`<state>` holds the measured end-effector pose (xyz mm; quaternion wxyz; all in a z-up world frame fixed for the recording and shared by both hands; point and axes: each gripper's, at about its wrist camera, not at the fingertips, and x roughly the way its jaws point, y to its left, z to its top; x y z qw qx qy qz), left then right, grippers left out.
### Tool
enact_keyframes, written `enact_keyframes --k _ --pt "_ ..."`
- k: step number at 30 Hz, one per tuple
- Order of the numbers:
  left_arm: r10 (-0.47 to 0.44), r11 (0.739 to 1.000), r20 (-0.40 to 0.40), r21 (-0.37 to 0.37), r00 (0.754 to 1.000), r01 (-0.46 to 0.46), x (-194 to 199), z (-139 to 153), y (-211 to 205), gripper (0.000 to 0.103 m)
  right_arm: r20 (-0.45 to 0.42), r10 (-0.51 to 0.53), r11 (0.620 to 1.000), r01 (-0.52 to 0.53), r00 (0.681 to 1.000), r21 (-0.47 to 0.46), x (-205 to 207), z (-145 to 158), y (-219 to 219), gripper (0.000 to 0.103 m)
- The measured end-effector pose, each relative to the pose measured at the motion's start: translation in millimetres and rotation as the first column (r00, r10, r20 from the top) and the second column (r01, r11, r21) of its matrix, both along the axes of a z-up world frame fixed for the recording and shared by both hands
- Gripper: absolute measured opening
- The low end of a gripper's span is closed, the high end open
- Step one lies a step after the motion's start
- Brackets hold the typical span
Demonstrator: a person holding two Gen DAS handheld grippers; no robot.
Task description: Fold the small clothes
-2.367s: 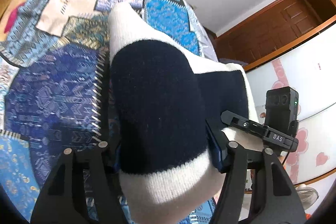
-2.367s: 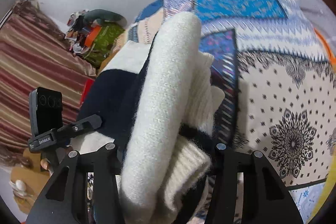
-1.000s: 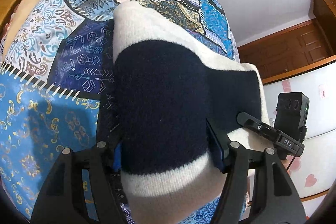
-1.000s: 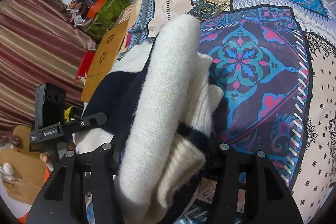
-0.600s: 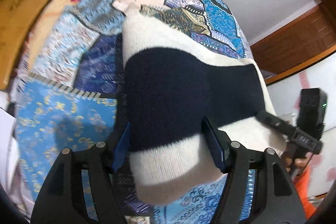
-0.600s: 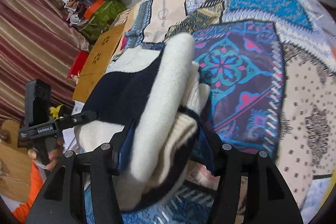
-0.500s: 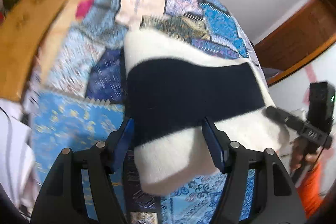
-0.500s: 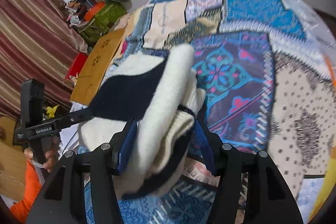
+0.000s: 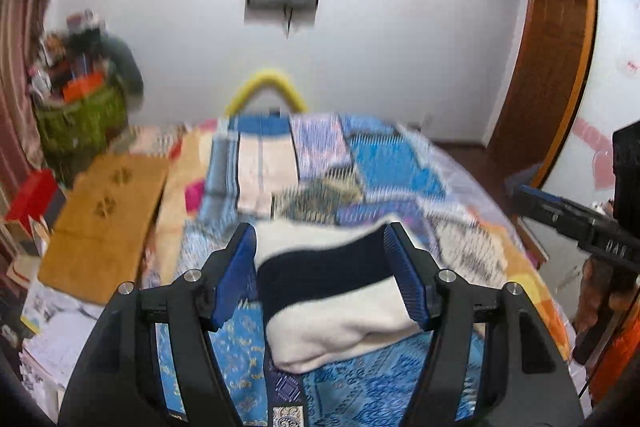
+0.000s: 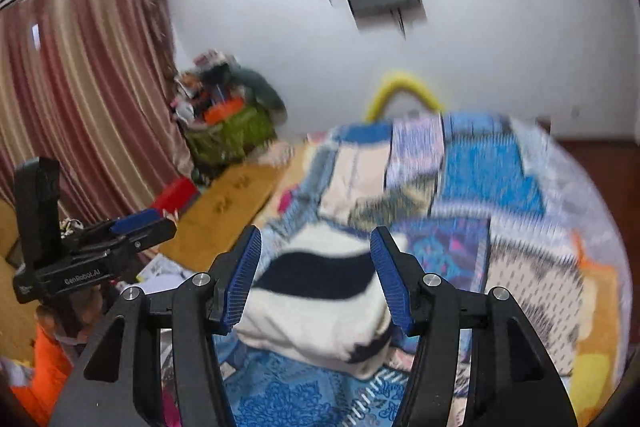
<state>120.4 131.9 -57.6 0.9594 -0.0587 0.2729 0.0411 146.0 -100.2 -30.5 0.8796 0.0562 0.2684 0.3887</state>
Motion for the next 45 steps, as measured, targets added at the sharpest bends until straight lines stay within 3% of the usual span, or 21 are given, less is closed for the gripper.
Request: enact_keyframes --k 7,14,18,23,27,29,34,45 --pt "0.028 0.997 0.203 0.068 0.979 -0.043 -52.9 43.5 -27.1 0.066 0.23 -0.043 0.999 0.035 0.972 0.039 -61.0 43.8 -10.2 0.054" --pt "0.091 0.983 0.325 0.122 0.941 -0.137 -90.1 48.8 -48.9 0.066 0.303 -0.099 0.995 0.084 0.948 0.062 -95.6 49.7 -20.0 0.055" --pt "0.093 0.982 0.326 0.124 0.941 -0.14 -95.2 39.6 -54.2 0.07 0.31 -0.129 0.992 0.122 0.942 0.042 -99.9 44.8 -20.0 0.059" --pt "0.086 0.982 0.331 0.134 0.94 -0.136 -99.2 30.9 -59.6 0.086 0.314 -0.163 0.986 0.163 0.935 0.027 -106.1 37.5 -23.1 0.084" --pt "0.086 0.981 0.332 0.137 0.939 -0.138 -101.0 25.0 -63.3 0.094 0.323 -0.194 0.979 0.202 0.926 0.008 -107.7 36.6 -21.6 0.091" --pt "0.09 0.978 0.338 0.146 0.937 -0.147 -104.1 23.0 -67.9 0.095 0.329 -0.206 0.976 0.217 0.922 0.003 -109.8 34.5 -23.2 0.101" --pt "0.083 0.974 0.338 0.171 0.937 -0.148 -105.5 19.5 -77.1 0.097 0.329 -0.22 0.972 0.235 0.918 -0.006 -109.2 32.3 -24.1 0.102" --pt "0.08 0.982 0.313 0.14 0.946 -0.129 -102.3 10.1 -76.9 0.101 0.305 -0.226 0.968 0.247 0.925 -0.033 -112.0 23.8 -27.3 0.103"
